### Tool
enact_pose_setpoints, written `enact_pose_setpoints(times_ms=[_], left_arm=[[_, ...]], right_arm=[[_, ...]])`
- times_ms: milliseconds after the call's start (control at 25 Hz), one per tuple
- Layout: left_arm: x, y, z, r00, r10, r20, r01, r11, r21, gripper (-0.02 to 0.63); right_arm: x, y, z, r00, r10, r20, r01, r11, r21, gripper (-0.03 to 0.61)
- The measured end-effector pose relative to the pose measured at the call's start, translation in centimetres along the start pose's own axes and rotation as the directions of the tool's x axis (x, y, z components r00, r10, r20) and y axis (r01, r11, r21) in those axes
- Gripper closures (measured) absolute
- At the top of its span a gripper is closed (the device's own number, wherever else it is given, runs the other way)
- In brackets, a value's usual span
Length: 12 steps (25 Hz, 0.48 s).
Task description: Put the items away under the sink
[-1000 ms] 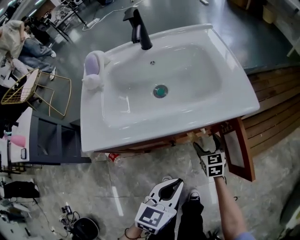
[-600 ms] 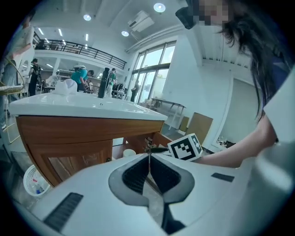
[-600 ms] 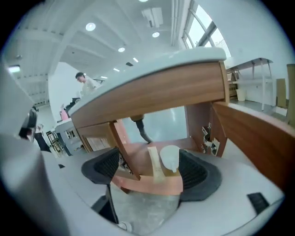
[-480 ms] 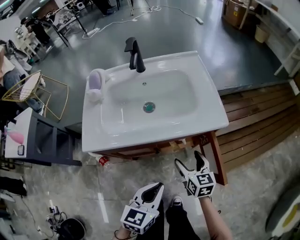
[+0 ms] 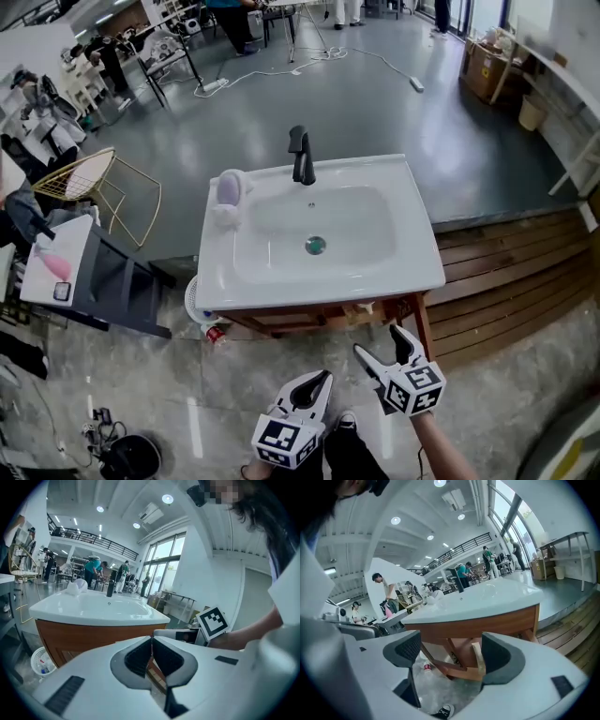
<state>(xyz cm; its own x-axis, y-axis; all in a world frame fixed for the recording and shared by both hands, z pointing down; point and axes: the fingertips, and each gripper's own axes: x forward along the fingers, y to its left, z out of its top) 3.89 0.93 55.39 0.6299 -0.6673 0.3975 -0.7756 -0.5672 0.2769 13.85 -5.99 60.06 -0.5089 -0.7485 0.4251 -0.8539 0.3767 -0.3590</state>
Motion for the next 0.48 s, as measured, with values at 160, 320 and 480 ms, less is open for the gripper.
enact_pose_setpoints(times_ms=[160,320,480], left_arm=[[-1.3,-0.1,2.5,0.999,0.02,0.028,-0.02,1.0,0.02,0.595],[-3.5,-0.5,4.5,0.998,0.038,0.049,-0.039,0.999,0.028,0.595],[-5.9,-1.1,5.7,0.997,0.062,0.052,-0.064,0.997,0.03,0.594]], right_arm=[[-2.3,2.3,2.6,0.999,0.043,0.021,-0.043,0.999,-0.008,0.16],[-4.5,4.7,5.1,0.997,0.065,0.038,-0.064,0.998,-0.023,0.16],[-6.7,7.2,7.7,0.993,0.094,0.076,-0.095,0.995,0.013,0.16]])
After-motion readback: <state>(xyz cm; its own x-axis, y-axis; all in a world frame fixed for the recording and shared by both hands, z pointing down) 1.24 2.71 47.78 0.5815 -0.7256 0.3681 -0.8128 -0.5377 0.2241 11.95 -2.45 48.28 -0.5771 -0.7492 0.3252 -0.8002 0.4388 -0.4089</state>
